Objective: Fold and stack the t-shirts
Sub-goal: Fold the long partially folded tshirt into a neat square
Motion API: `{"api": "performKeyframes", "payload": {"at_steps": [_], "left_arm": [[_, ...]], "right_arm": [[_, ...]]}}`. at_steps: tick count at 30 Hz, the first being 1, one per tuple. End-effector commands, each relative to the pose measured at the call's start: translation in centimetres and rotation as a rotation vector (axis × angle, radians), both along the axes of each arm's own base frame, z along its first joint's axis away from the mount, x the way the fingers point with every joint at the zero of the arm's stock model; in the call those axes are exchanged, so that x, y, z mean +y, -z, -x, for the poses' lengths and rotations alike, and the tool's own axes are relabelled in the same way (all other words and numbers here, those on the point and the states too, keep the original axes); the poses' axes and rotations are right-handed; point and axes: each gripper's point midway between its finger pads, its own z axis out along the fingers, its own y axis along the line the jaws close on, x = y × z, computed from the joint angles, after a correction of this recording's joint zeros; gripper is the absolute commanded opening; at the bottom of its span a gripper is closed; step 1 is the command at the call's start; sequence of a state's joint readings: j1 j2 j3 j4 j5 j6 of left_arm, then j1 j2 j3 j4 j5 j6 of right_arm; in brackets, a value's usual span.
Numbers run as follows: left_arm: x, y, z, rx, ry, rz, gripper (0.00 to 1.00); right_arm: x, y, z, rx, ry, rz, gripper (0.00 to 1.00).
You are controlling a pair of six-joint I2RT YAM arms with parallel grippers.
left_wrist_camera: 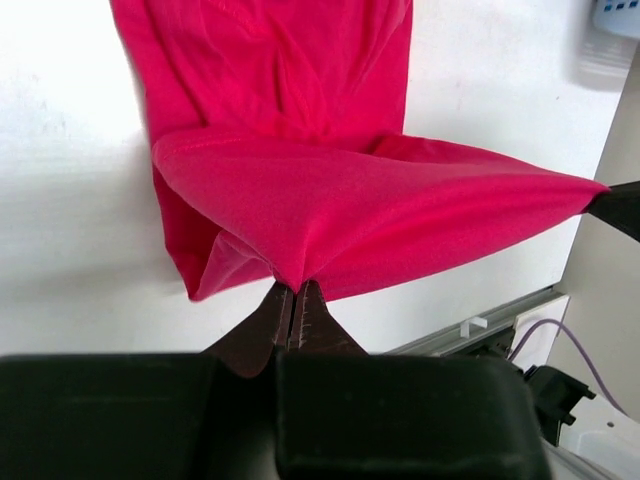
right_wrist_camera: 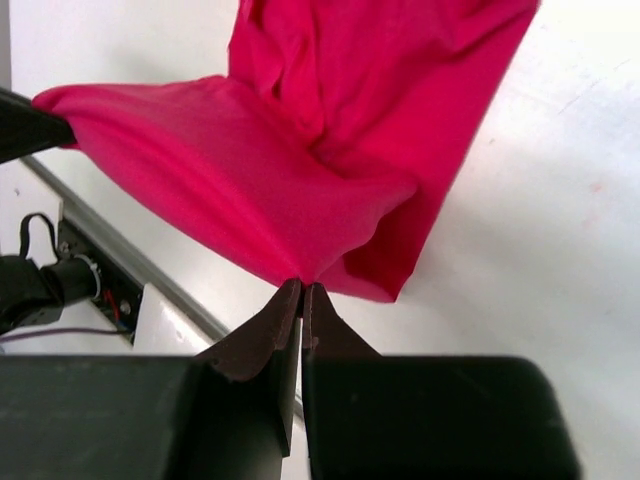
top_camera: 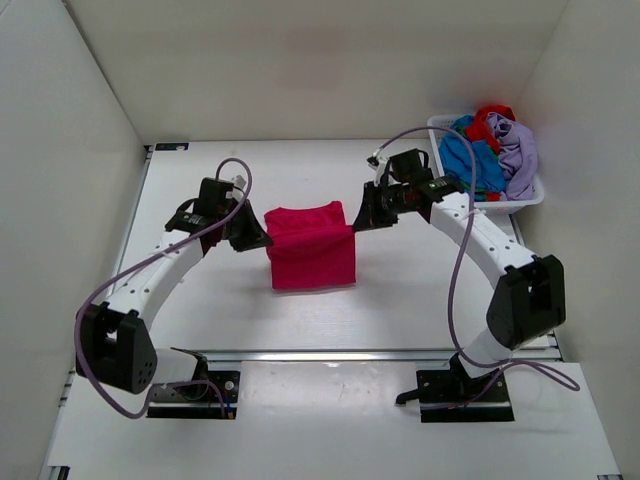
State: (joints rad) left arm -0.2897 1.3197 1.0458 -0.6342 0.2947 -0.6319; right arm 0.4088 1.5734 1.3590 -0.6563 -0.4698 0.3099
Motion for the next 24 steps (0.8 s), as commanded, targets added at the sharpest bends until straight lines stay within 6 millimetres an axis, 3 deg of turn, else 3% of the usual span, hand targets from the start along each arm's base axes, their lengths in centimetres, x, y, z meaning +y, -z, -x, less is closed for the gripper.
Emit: {"api": "performKeyframes", "payload": {"at_steps": [1, 2, 8, 17, 20, 24], "left_arm": [[0.2, -2.0, -2.7, -0.095, -0.015, 0.030, 0.00], [0.4, -1.9, -3.1, -0.093, -0.020, 0.037, 0.00], [1.0, -0.6, -4.9, -0.084, -0.048, 0.042, 0.00], [1.3, -0.4, -8.2, -0.085, -0.064, 0.076, 0.00], [1.6, 0.3, -9.3, -0.068, -0.065, 0.080, 0.00], [1.3, 1.9, -10.4, -0.041, -0.066, 0.079, 0.00]], "right_arm": [[-0.5, -1.7, -3.3, -0.090, 0.008, 0.000, 0.00], [-0.4, -0.8, -3.3, -0.063, 0.004, 0.011, 0.00], [-0.3, -0.5, -6.1, -0.079, 0.001, 0.030, 0.00], [0.3, 0.1, -9.1, -0.088, -0.013, 0.047, 0.00], [0.5, 0.0, -10.5, -0.102, -0.016, 0.047, 0.00], [0.8, 1.4, -12.6, -0.104, -0.010, 0.066, 0.00]]}}
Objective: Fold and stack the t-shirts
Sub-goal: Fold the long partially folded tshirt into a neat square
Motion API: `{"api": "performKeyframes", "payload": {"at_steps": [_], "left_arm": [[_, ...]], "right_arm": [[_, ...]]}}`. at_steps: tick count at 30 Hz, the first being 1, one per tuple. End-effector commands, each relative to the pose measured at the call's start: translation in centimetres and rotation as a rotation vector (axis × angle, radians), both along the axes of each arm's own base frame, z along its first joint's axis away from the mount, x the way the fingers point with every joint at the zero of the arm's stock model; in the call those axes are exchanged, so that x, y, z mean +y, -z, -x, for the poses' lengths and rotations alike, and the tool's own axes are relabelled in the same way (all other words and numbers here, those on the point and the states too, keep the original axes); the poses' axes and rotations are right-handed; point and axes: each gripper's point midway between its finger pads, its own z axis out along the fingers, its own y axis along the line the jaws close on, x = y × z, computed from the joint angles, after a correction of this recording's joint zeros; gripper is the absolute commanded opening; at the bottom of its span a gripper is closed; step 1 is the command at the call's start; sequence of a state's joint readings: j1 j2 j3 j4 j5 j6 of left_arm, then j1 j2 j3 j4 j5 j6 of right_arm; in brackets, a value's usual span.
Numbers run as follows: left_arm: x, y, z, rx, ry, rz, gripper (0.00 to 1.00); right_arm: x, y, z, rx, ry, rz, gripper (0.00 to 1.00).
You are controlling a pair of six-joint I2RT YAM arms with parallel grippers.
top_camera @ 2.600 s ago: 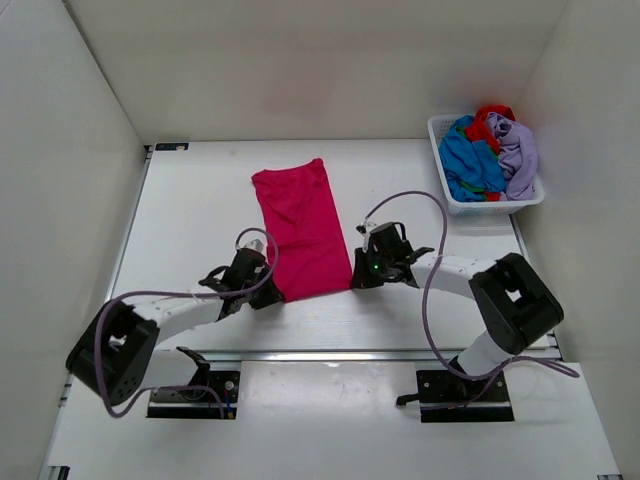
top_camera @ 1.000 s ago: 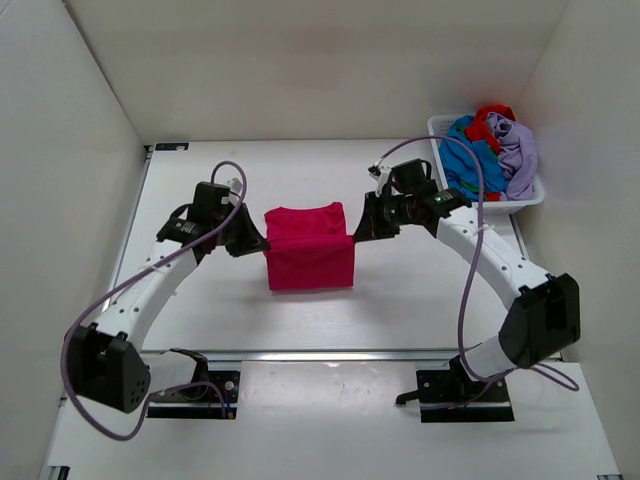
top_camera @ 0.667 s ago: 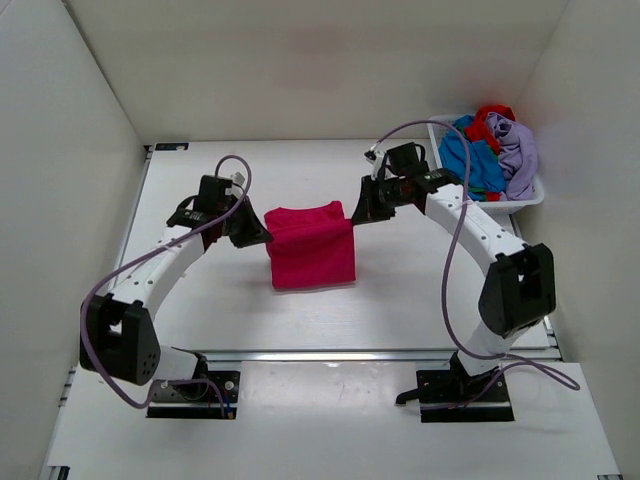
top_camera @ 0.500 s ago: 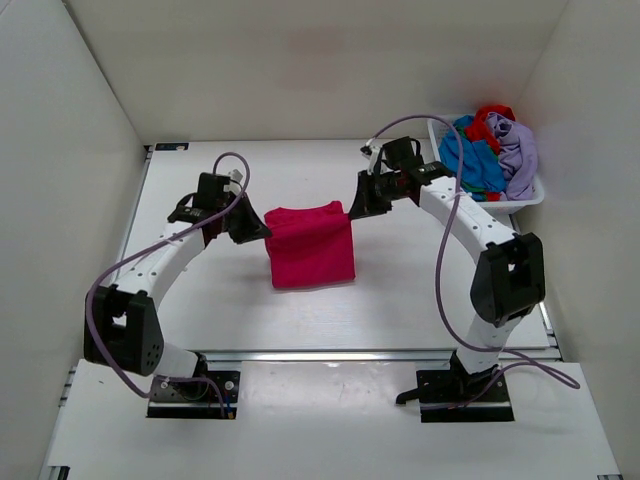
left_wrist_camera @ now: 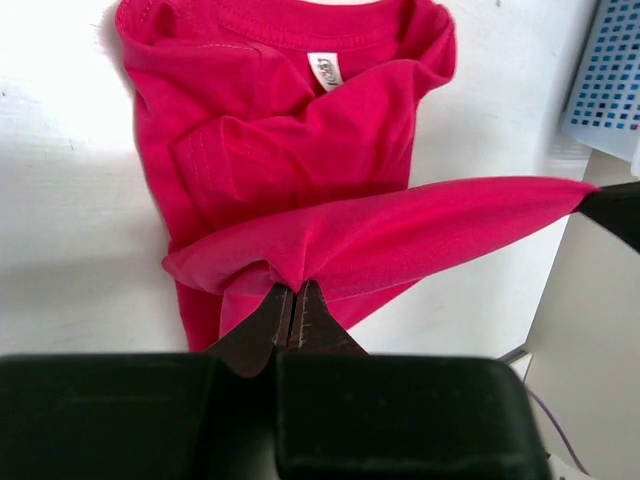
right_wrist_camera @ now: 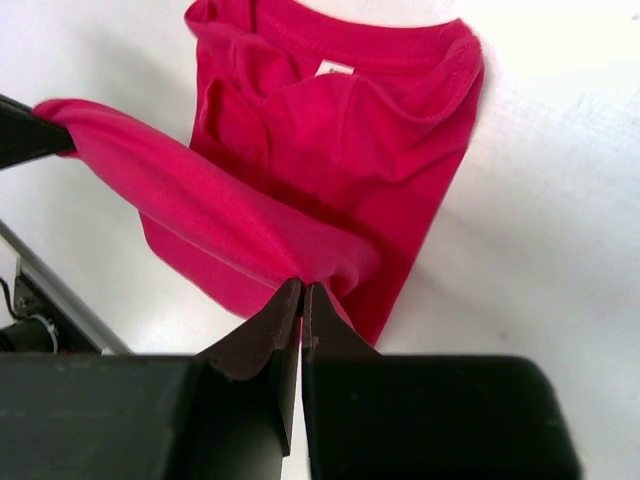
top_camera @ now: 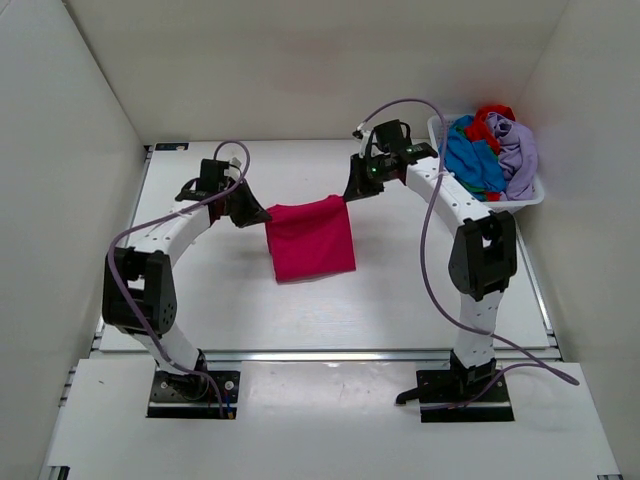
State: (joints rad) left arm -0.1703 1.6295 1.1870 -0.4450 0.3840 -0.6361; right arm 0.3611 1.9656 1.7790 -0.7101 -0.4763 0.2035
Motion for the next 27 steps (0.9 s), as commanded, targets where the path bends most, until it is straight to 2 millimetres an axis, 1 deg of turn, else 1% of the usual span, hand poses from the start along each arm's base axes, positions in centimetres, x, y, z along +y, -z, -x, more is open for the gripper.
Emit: {"api": "performKeyframes", "payload": {"at_steps": [1, 2, 3, 4, 5, 6, 7, 8, 9, 10, 11, 12, 13, 14, 15, 16, 17, 18, 19, 20, 21, 22, 23, 24, 25, 26, 27], "left_arm": [[0.4, -0.2, -1.8, -0.036, -0.010, 0.003, 0.00], [0.3, -0.1, -2.1, -0.038, -0.015, 0.005, 0.00], [0.5, 0.6, -2.3, -0.025, -0.024, -0.001, 0.00], [0.6, 1.3, -2.6, -0.022, -0.033, -0.002, 0.00], [0.7, 1.8, -2.5, -0.007, -0.041, -0.001, 0.00], [0.5, 1.9, -3.0, -0.019, -0.043, 0.004, 0.00], [0.9, 2.5, -3.4, -0.013, -0.064, 0.003, 0.00], [0.9, 2.6, -4.0, -0.026, -0.082, 0.008, 0.00], [0.7, 2.6, -4.3, -0.036, -0.087, 0.022, 0.01], [0.9, 3.2, -4.6, -0.030, -0.100, 0.017, 0.02], [0.9, 3.5, -5.1, -0.033, -0.113, 0.026, 0.02], [0.8, 3.5, -5.5, -0.042, -0.119, 0.031, 0.03], [1.0, 4.1, -6.0, -0.035, -0.141, 0.025, 0.04], [1.2, 4.4, -6.4, -0.035, -0.148, 0.025, 0.06], [1.2, 4.5, -6.8, -0.034, -0.156, 0.029, 0.09], [1.3, 5.0, -7.0, -0.027, -0.170, 0.021, 0.16], [1.3, 5.4, -7.3, -0.027, -0.179, 0.021, 0.18], [1.3, 5.7, -7.3, -0.018, -0.187, 0.026, 0.19], [1.7, 5.6, -7.8, -0.033, -0.211, 0.019, 0.24], [2.0, 6.1, -7.7, -0.027, -0.228, 0.011, 0.36], [2.4, 5.9, -7.7, -0.039, -0.253, 0.015, 0.43], [2.8, 5.7, -7.9, -0.062, -0.288, 0.010, 0.47], [3.5, 5.4, -7.7, -0.083, -0.313, -0.001, 0.50], [4.0, 4.5, -7.7, -0.119, -0.342, 0.002, 0.55], [4.7, 3.9, -7.6, -0.143, -0.378, -0.010, 0.57], [5.5, 3.7, -7.6, -0.160, -0.406, -0.036, 0.60], [6.3, 3.0, -7.5, -0.183, -0.430, -0.072, 0.61]], "right_arm": [[-0.6, -0.4, -3.2, -0.070, 0.020, 0.016, 0.00], [-0.6, 0.3, -3.4, -0.060, 0.019, 0.024, 0.00], [-0.5, 0.5, -4.4, -0.076, 0.025, 0.022, 0.00], [-0.4, 1.2, -5.0, -0.069, 0.026, 0.025, 0.00], [-0.2, 0.8, -5.6, -0.097, 0.016, 0.025, 0.00], [0.0, 1.7, -6.3, -0.096, 0.014, 0.027, 0.00], [0.4, 1.8, -7.3, -0.122, 0.015, 0.032, 0.00], [0.6, 2.1, -7.7, -0.127, 0.008, 0.030, 0.00], [1.4, 2.3, -8.5, -0.145, 0.006, 0.024, 0.00], [1.6, 3.0, -9.3, -0.150, 0.013, 0.024, 0.00], [2.3, 3.4, -9.9, -0.160, 0.001, 0.016, 0.00], [2.7, 4.1, -10.1, -0.154, 0.001, 0.019, 0.00], [3.2, 4.0, -10.9, -0.177, -0.003, 0.001, 0.00], [3.7, 4.5, -11.5, -0.181, 0.000, 0.000, 0.00], [3.9, 4.9, -11.7, -0.180, -0.001, 0.006, 0.01], [4.1, 5.0, -12.6, -0.199, 0.005, -0.001, 0.00], [4.4, 5.8, -13.2, -0.198, 0.006, -0.001, 0.00], [4.7, 5.5, -13.9, -0.224, 0.003, 0.000, 0.01], [5.1, 5.4, -14.0, -0.230, 0.000, -0.004, 0.01], [5.0, 5.8, -14.4, -0.239, -0.001, 0.001, 0.07], [5.1, 5.5, -14.9, -0.261, 0.009, 0.004, 0.17], [5.2, 5.5, -14.8, -0.265, 0.009, 0.011, 0.23], [5.1, 5.1, -15.2, -0.289, 0.007, 0.011, 0.33], [5.2, 4.6, -15.3, -0.306, 0.005, 0.012, 0.41], [5.4, 4.3, -15.3, -0.312, 0.007, 0.011, 0.48], [5.3, 3.6, -15.5, -0.329, 0.017, 0.009, 0.52], [5.3, 2.6, -15.8, -0.352, 0.028, 0.005, 0.59]]}}
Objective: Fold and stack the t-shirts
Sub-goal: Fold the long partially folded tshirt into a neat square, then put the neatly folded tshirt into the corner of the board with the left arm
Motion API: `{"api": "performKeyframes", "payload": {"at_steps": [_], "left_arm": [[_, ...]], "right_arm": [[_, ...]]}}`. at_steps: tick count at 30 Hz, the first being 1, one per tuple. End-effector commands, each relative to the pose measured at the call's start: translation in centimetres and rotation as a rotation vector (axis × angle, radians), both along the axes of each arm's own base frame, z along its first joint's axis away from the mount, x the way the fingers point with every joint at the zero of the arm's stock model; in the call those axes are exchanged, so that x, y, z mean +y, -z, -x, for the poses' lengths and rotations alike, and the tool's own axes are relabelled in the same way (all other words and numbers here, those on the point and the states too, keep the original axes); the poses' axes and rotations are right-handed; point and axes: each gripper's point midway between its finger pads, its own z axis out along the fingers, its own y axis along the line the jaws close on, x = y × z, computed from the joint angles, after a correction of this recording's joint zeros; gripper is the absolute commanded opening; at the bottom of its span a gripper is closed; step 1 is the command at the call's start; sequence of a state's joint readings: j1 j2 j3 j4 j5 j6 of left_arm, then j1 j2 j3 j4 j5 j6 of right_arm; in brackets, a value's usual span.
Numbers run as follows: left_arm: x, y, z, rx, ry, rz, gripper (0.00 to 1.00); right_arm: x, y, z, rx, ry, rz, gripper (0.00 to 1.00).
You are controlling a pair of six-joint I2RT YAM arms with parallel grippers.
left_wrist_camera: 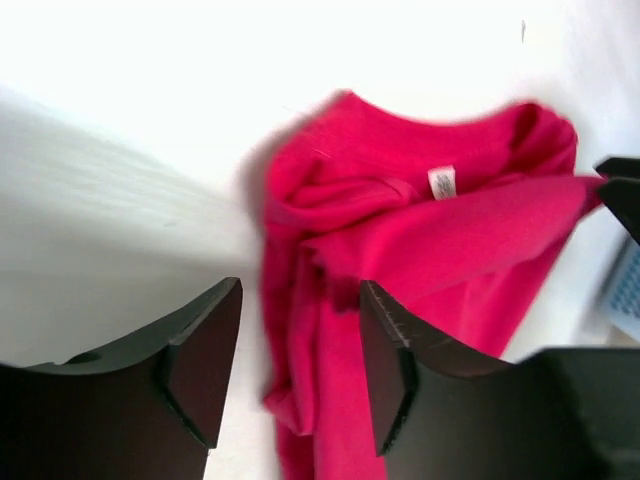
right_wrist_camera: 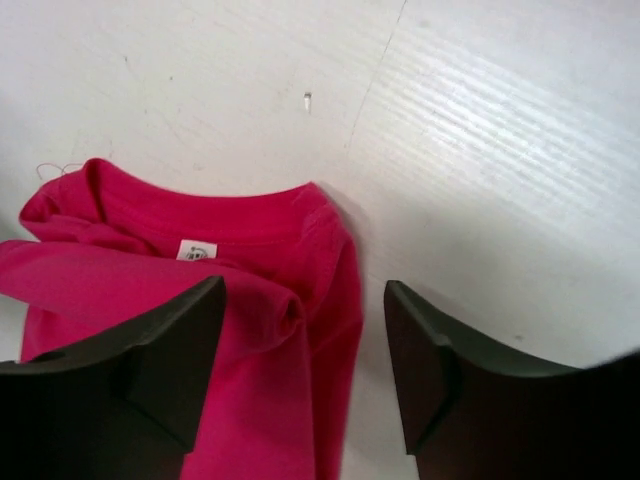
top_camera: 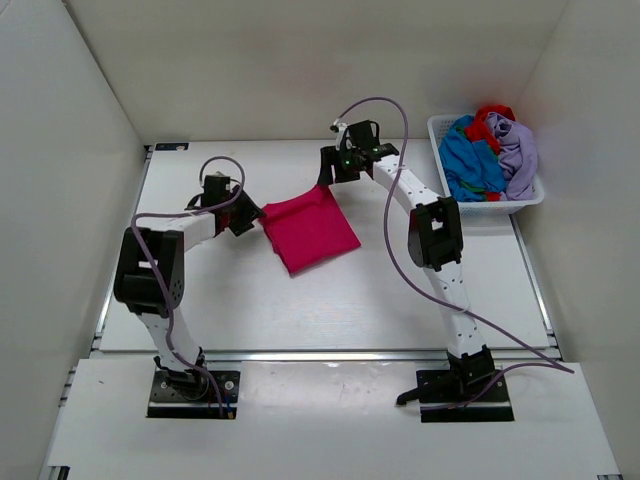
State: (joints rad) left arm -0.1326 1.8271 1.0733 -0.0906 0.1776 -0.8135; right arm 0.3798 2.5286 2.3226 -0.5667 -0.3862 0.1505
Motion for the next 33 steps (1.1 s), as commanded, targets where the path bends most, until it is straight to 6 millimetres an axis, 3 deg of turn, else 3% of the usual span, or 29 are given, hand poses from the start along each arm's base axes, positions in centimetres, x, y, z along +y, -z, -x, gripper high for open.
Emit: {"api": "performKeyframes", "payload": {"at_steps": [1, 4, 6, 10, 16, 18, 19, 21, 25, 33], "left_arm": [[3.4, -5.8, -1.8, -0.185, -0.133, -0.097, 0.63], [3.6, -6.4, -0.9, -0.169, -0.082, -0.159, 0.67], [3.5, -6.2, -0.2, -0.141, -0.042, -0.199, 0.69], [0.5, -5.1, 2.0, -0.117, 0.039, -0.200, 0.72], [-3.8, -4.5, 2.9, -0.123, 0.108, -0.078, 0.61], [-4.7, -3.8, 2.5, -0.111, 0.132, -0.062, 0.61], [-5.1, -3.6, 2.3, -0.109, 0.139, -0.035, 0.61], [-5.4, -2.9, 1.7, -0.106, 0.127, 0.006, 0.61], [-4.9, -2.6, -0.1, -0.123, 0.061, 0.060, 0.60], [-2.8, -0.9, -3.6, -0.132, -0.065, 0.068, 0.58]], "right_arm": [[0.7, -7.0, -2.3, -0.196, 0.024, -0.041, 0.63], [0.0, -10.8, -2.4, -0.271, 0.067, -0.018, 0.71], [-1.5, -12.4, -2.2, -0.278, 0.106, 0.004, 0.73], [-3.2, -14.9, -0.4, -0.275, 0.111, 0.006, 0.73], [-5.2, -13.9, 4.0, -0.278, 0.112, 0.030, 0.68], [-5.6, -12.8, 6.1, -0.268, 0.076, -0.042, 0.47], [-5.8, -13.1, 6.5, -0.270, 0.064, -0.070, 0.43], [-6.0, -11.2, 7.7, -0.198, 0.036, -0.086, 0.27], [-5.6, -8.5, 10.0, -0.150, 0.002, -0.038, 0.27], [-6.1, -7.0, 12.4, -0.118, 0.009, -0.079, 0.29]]}}
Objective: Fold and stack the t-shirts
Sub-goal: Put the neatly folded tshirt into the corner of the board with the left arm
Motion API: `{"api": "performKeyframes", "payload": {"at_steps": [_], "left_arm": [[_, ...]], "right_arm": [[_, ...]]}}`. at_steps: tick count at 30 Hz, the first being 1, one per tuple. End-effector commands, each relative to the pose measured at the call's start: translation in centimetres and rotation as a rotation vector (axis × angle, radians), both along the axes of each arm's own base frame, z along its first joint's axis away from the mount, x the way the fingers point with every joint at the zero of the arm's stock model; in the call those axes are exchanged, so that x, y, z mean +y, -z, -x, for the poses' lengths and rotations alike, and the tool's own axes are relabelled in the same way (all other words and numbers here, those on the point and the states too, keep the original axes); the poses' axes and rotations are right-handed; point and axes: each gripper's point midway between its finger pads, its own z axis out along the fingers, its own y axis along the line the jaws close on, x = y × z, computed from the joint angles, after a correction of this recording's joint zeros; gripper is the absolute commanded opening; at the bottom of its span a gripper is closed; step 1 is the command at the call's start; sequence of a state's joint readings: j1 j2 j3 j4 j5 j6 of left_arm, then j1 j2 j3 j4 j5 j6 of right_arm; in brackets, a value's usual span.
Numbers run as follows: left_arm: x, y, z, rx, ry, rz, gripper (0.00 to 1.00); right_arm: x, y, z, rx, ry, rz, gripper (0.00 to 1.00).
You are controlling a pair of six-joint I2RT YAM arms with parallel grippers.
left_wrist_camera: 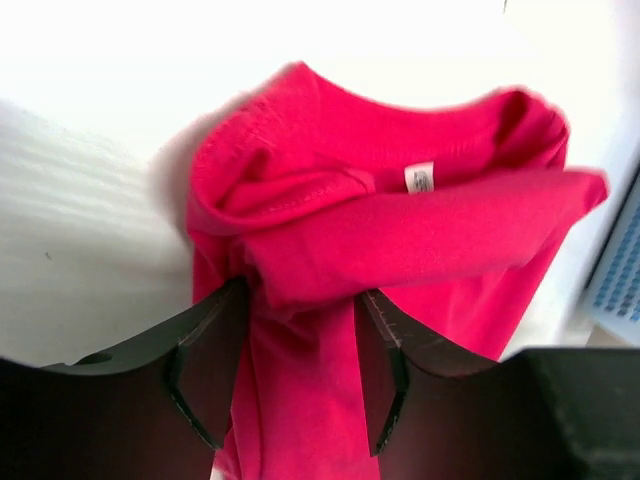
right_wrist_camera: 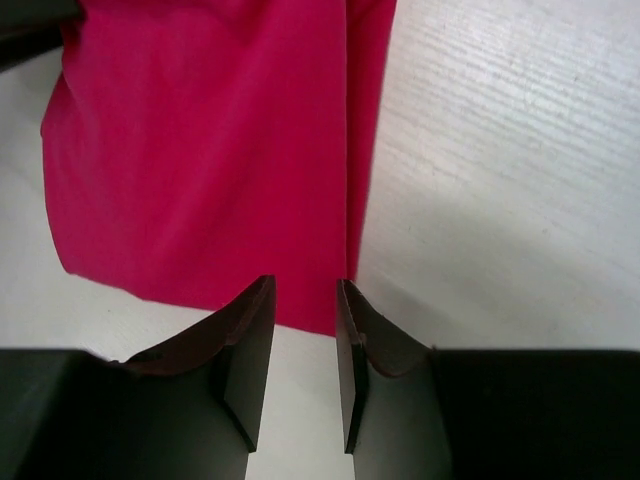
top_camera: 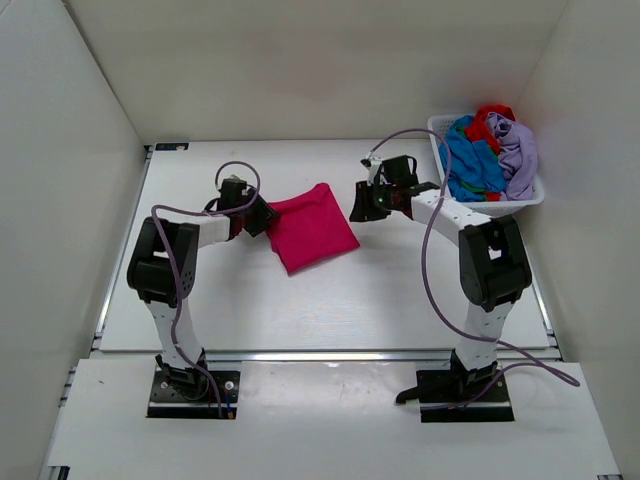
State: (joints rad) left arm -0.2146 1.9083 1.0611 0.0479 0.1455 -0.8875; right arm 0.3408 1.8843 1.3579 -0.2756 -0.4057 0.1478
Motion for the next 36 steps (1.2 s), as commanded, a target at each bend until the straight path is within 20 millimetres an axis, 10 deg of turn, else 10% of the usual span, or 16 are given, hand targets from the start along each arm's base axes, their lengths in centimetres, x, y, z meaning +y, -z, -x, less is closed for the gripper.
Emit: {"api": "performKeyframes", "payload": {"at_steps": [1, 11, 20, 36], "left_arm": [[1.5, -2.4, -2.7, -0.099, -0.096, 0.029, 0.57], [2.1, -5.1, -0.2, -0.103, 0.049, -0.009, 0.66], [-0.1, -1.7, 4.1, 0.084, 0.178, -0.266, 0.72], [-2.2, 2.4, 5.4, 0.216, 0.230, -0.450, 0.73]], "right_arm": [[0.6, -5.3, -0.6, -0.154, -0.012, -0.075, 0.28], [-0.3, -5.0, 1.0, -0.144, -0.002, -0.091, 0.28], [-0.5, -5.0, 2.0, -0.131, 0.008, -0.108, 0.29], [-2.7, -5.3, 2.9, -0.152, 0.043, -0.147, 0.29]]}}
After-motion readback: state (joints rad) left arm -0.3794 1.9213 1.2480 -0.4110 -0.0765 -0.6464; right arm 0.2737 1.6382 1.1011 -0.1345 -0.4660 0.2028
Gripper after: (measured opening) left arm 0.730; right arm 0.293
